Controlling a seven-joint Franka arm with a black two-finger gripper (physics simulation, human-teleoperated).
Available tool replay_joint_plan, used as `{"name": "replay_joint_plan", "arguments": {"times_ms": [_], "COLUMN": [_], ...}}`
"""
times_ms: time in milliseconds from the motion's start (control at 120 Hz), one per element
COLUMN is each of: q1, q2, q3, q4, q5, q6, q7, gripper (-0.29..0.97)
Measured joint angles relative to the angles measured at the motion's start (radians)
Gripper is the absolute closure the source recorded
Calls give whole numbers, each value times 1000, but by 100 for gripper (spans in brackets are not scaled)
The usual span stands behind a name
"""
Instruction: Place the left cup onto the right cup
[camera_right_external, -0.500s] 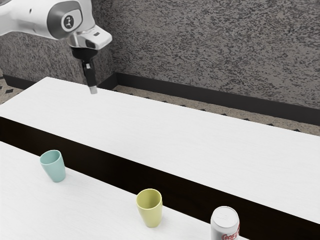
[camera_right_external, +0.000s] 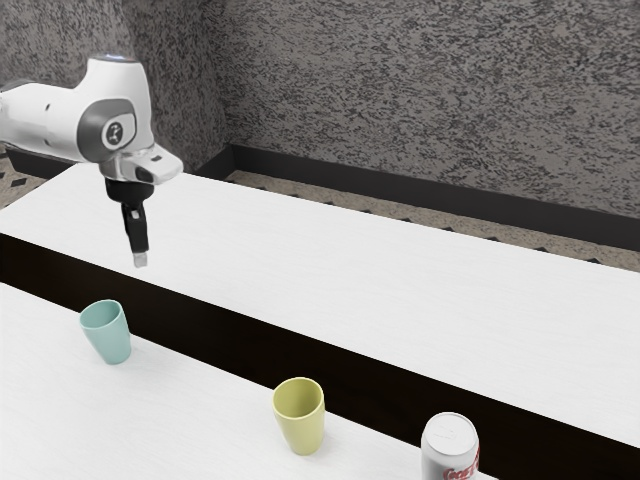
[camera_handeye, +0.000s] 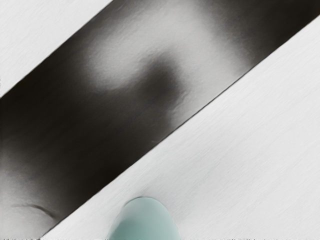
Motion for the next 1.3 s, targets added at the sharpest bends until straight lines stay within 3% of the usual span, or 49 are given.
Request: {"name": "replay_joint_plan", "arguments": {"times_ms": [342,600,1100,1142,1300], "q1": [94,127,200,202,205], "q2": [25,13,21,22,21], "q3": [1,1,1,2,2], "q4": [-132,-152,-262,-266,-267], "q5": [43,82,84,83,102], "q6": [131,164,213,222,259], "q7": [14,21,20,19,5], "gripper": [0,0,0,6,47]}}
